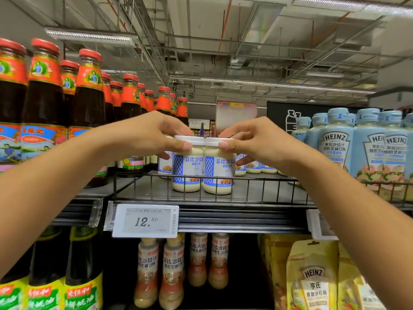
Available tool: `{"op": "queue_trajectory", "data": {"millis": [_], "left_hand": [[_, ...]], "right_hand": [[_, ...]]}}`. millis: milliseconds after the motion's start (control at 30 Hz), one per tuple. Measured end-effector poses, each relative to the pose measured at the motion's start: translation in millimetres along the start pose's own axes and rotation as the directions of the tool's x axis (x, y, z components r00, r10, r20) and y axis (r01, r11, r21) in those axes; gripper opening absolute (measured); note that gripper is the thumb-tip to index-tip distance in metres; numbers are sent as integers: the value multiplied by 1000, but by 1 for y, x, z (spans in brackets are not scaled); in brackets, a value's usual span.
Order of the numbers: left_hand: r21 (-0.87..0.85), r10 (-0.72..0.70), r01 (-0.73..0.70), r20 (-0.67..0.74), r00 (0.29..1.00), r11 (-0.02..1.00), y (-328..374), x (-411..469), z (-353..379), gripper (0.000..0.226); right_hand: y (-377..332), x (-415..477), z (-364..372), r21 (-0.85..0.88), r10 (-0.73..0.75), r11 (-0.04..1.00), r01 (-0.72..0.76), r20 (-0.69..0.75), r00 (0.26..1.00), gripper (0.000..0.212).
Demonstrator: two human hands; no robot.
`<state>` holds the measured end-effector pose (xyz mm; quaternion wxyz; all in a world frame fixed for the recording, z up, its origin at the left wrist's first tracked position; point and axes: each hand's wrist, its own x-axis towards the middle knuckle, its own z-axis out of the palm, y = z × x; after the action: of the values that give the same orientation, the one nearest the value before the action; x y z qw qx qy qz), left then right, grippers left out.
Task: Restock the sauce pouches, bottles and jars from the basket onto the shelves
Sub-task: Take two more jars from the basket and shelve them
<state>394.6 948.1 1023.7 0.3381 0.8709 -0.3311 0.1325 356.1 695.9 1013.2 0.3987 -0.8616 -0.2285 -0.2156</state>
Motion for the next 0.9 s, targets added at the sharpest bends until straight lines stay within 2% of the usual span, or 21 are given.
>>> {"op": "queue_trajectory", "data": {"millis": [67,167,300,600,767,900], "left_hand": [[-11,-5,6,66,998,1000,-3,0,-1,22],[23,-5,3,85,996,1000,-3,3,-3,29],[238,22,-33,49,999,971,1,10,-2,55],[349,151,-167,75,986,922,11,38,21,53],[470,179,-216,123,976,856,19,58,32,55],[554,148,-204,145,978,807,21,72,38,56]], "right_hand": [[1,1,0,-40,-18,999,17,-26,1000,18],[3,2,-4,-58,-7,998,4,-49,999,18],[10,3,-10,-68,13,998,-17,-68,998,18],[26,-3,-33,-99,52,993,-62,-100,994,15],[31,1,-38,-128,78,988,-91,-103,992,19],[34,10,-35,-210,95,971,-115,-102,990,15]]}}
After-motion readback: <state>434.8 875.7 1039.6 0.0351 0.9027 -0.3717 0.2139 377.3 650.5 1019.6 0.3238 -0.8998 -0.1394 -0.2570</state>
